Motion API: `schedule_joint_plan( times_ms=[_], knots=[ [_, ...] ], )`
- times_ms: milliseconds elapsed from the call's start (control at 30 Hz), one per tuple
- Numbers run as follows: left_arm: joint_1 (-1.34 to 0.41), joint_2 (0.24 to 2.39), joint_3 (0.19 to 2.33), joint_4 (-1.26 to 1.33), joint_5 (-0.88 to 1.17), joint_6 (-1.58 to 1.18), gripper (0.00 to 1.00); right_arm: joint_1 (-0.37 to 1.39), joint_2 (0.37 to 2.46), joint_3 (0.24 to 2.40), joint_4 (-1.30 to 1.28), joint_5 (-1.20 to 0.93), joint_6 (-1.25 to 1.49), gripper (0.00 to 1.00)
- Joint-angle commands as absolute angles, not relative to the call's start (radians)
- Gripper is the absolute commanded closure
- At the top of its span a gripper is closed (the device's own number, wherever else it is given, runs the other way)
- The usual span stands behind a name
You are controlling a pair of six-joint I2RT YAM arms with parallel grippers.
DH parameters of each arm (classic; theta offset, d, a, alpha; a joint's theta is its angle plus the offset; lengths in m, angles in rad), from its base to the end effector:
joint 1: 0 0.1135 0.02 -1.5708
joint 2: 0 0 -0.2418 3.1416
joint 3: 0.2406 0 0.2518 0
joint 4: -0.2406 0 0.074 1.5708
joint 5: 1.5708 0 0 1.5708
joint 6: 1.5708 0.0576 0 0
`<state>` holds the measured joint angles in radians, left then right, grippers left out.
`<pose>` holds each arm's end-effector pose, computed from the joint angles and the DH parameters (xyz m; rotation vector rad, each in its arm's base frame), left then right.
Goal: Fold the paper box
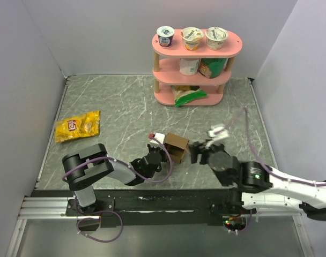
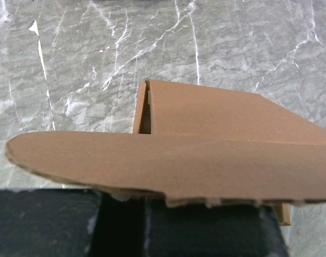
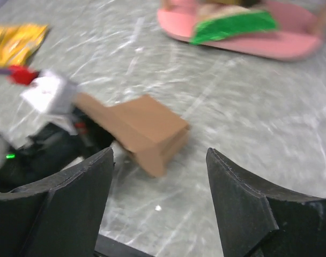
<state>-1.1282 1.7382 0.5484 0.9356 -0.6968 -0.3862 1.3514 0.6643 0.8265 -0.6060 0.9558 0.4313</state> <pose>0.1710 -0.2745 0.1175 0.1734 1.7794 -0.4600 0.0803 0.1441 0.3152 -0.2623 1.8118 0.2889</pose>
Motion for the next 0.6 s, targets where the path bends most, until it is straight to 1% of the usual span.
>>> schedule_joint_plan(
  times_ms=[0, 33, 67, 167, 233, 300, 567],
  knots=[
    [-1.135, 1.715, 0.525, 0.907, -0.663, -0.376, 0.99, 1.198, 0.825, 0.931, -0.295, 0.605, 0.132, 0.23],
    [-1.135, 1.717, 0.526, 0.907, -0.663, -0.373, 0.99, 1.166, 0.860, 0.940, -0.263, 0.551, 0.129, 0.24],
    [-1.137, 1.717, 0.529, 0.896, -0.663, -0.371, 0.99, 1.078, 0.880, 0.952, -0.249, 0.425, 0.135, 0.24],
    [-1.137, 1.715, 0.526, 0.902, -0.657, -0.374, 0.99, 0.988, 0.968, 0.992, -0.252, 0.287, 0.172, 0.27],
    [-1.137, 1.715, 0.522, 0.911, -0.644, -0.371, 0.99, 0.930, 1.008, 0.988, -0.244, 0.240, 0.207, 0.28],
    [-1.135, 1.715, 0.529, 0.896, -0.646, -0.371, 0.99, 0.904, 1.019, 0.961, -0.238, 0.219, 0.248, 0.30],
    [-1.137, 1.697, 0.531, 0.861, -0.669, -0.397, 0.98, 0.893, 1.035, 0.827, -0.186, 0.210, 0.373, 0.30]
  ],
)
